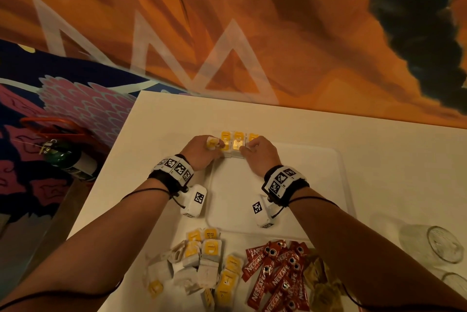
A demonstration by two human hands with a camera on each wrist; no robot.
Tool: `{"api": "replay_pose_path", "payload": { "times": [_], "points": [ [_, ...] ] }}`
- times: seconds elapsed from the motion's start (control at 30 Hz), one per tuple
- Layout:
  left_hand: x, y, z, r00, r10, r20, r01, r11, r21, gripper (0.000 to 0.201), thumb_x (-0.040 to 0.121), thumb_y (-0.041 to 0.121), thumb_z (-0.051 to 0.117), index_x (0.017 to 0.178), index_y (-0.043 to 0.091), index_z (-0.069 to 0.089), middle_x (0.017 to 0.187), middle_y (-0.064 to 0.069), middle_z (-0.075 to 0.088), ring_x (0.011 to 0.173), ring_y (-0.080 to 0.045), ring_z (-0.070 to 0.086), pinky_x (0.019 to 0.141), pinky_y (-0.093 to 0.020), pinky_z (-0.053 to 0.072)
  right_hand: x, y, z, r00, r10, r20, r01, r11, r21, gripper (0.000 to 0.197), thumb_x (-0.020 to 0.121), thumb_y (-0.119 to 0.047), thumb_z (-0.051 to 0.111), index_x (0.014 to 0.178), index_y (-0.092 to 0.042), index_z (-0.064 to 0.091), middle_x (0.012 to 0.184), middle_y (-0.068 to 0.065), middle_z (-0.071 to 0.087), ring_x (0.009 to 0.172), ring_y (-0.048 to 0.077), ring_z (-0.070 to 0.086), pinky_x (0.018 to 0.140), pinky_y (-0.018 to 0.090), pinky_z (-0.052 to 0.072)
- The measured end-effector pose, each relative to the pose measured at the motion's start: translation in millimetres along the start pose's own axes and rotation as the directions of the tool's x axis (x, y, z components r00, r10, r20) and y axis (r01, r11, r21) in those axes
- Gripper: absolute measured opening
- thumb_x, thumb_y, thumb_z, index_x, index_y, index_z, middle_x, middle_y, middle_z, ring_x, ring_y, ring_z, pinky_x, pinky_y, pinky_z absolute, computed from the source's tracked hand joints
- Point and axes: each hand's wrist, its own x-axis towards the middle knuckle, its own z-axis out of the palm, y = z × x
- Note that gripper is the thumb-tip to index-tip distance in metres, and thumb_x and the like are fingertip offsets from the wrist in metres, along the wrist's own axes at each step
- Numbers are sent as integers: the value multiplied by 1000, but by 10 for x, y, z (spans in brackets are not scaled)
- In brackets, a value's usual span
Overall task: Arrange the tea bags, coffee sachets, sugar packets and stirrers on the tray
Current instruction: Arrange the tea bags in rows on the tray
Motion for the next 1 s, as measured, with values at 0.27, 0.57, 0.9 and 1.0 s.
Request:
{"api": "replay_pose_path", "payload": {
  "times": [0.27,0.57,0.9,1.0],
  "points": [
    [-182,57,-41,972,-9,235,61,974,-217,55,86,-12,60,133,16,51,89,0,73,75,-17,63,58,-23,49,-155,19,14,966,-221,135,197,965,175,9,92,-33,70,100,-28,69,86,-9,63,78,9,58,72,22,42],
    [-280,122,70,945,44,323,14,984,-176,56,87,-7,63,136,15,47,87,-8,69,75,-20,65,64,-27,51,-301,23,20,936,-324,138,294,934,200,9,94,-28,69,100,-23,73,88,-9,69,65,3,55,66,21,45],
    [-304,83,125,965,122,233,-103,990,-96,28,82,23,73,109,23,66,105,-4,71,85,-18,69,81,-41,56,-463,80,-144,945,-310,101,295,945,140,6,97,-23,63,97,-21,69,93,-2,71,57,14,69,58,22,51],
    [-277,100,149,966,175,192,-169,985,-46,17,81,23,75,98,20,72,89,1,73,80,-18,68,79,-34,53,-476,113,-153,946,-309,103,295,947,127,6,97,-24,64,99,-22,70,91,-4,70,60,14,69,61,24,53]
  ]
}}
